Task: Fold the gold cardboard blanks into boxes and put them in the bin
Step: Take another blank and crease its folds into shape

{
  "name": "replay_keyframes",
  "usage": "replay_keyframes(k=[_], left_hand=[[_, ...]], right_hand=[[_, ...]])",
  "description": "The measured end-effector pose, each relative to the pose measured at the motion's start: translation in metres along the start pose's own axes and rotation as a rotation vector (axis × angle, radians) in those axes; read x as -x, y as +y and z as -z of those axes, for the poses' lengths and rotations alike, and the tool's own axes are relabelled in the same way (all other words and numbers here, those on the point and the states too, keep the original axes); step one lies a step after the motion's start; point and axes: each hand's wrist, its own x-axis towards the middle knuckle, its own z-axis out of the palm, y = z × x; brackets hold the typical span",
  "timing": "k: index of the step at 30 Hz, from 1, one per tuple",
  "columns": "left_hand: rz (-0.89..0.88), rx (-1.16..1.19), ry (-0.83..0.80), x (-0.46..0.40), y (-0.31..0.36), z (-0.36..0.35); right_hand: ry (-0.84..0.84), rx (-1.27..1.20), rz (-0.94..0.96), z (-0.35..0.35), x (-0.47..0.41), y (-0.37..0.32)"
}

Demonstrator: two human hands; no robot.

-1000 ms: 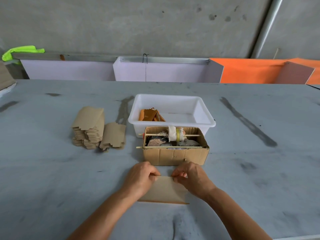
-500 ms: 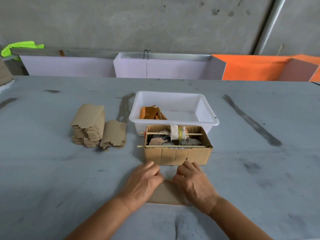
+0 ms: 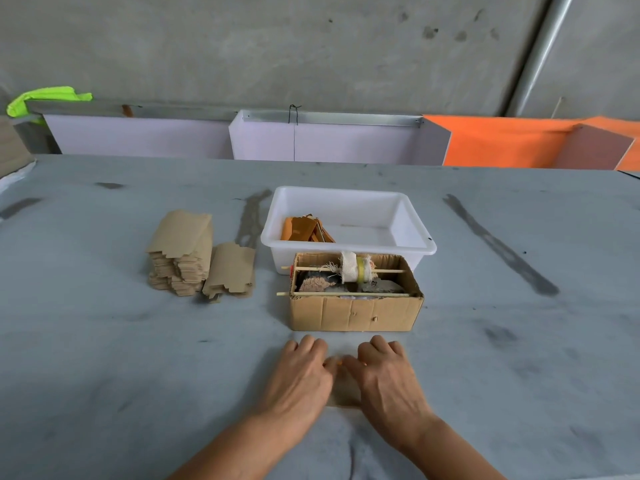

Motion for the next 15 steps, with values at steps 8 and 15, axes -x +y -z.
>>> replay_keyframes(k=[8, 15], left_hand=[[0.106, -0.017, -0.021, 0.008, -0.006, 0.002], [0.169, 0.079, -0.029, 0.023, -0.017, 0.011]], right_hand=[[0.033, -0.048, -0.116, -0.007, 0.008, 0.013], [0.037, -0.169, -0.205, -0.009, 0.016, 0.014]])
